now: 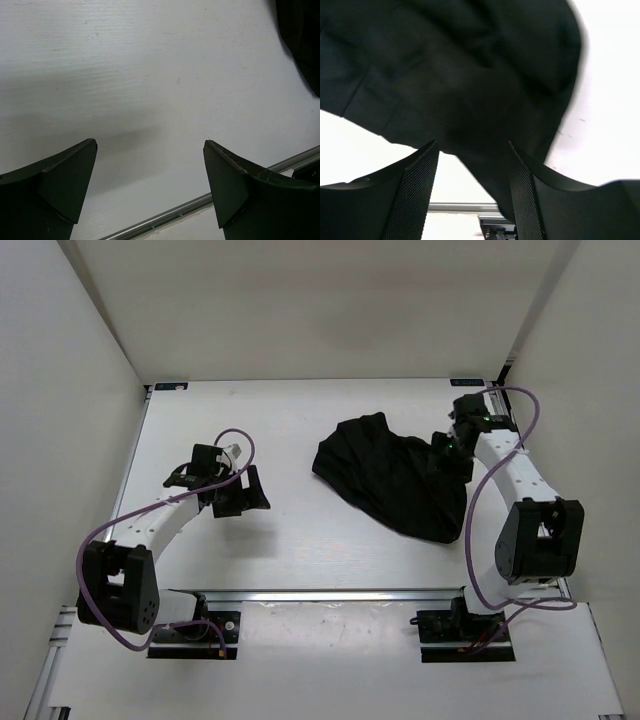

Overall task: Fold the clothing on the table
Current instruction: Flatten the skirt out

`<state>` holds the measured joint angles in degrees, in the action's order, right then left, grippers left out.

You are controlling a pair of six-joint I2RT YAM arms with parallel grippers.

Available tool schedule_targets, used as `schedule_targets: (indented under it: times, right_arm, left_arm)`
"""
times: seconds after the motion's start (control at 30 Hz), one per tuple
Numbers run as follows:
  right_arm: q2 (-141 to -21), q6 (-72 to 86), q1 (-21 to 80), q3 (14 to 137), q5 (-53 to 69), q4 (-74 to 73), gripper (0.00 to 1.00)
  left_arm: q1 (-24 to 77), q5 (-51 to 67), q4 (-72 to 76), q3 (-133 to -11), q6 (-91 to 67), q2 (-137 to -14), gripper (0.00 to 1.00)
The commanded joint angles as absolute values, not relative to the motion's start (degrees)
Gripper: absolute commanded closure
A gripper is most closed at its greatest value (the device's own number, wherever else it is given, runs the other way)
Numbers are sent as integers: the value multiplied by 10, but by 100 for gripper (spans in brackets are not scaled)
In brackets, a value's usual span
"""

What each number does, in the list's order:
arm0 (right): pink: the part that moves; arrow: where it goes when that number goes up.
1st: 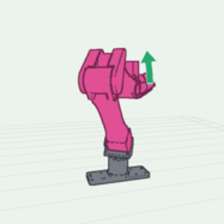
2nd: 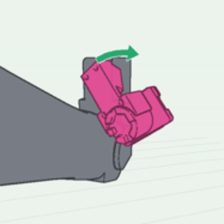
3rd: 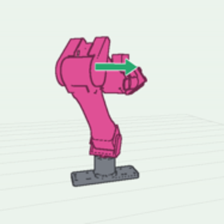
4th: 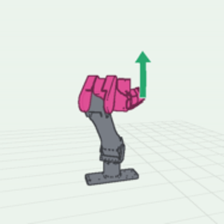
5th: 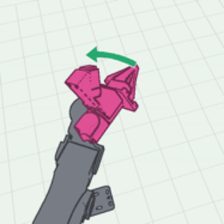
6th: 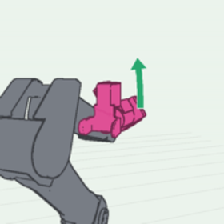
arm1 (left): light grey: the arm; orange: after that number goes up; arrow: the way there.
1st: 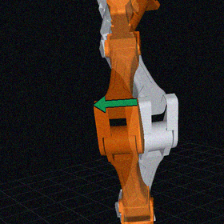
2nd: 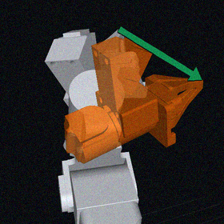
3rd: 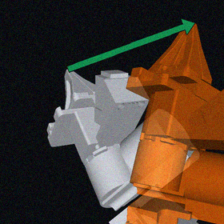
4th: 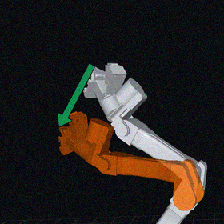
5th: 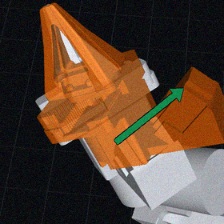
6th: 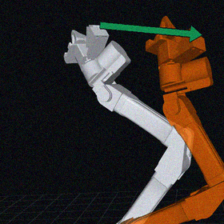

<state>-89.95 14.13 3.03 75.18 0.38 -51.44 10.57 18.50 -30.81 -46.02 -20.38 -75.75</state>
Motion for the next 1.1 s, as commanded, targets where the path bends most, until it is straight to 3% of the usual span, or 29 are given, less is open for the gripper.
schedule_targets:
  times: [0.0, 0.23, 0.47, 0.53, 0.57, 0.6, 0.67, 0.8, 0.93, 1.07]
  right_arm:
    - [-933, 134, 61, 771, 9, -504, 39]
    - [-962, 132, 115, 780, -66, -518, 39]
    - [-972, 126, 122, 797, -222, -556, 58]
    - [-976, 127, 134, 802, -264, -562, 69]
    - [-981, 126, 139, 803, -273, -566, 89]
    - [-984, 133, 140, 810, -287, -576, 100]
    - [-990, 128, 148, 829, -282, -578, 100]
    - [-984, 91, 186, 888, -166, -554, 100]
    - [-1005, 51, 232, 1035, 109, -520, 100]
    - [-1006, 27, 304, 1133, 308, -447, 100]
  left_arm:
    - [105, 206, -289, -455, -203, -739, 1]
    - [103, 214, -285, -435, -207, -740, 1]
    - [104, 226, -271, -432, -219, -739, 2]
    - [99, 229, -272, -430, -219, -739, 2]
    - [99, 229, -270, -430, -217, -738, 1]
    - [102, 231, -270, -432, -218, -740, 2]
    - [100, 237, -271, -430, -222, -739, 2]
    - [97, 237, -269, -431, -220, -739, 1]
    - [94, 240, -264, -429, -228, -738, 1]
    - [92, 239, -266, -425, -227, -737, 1]
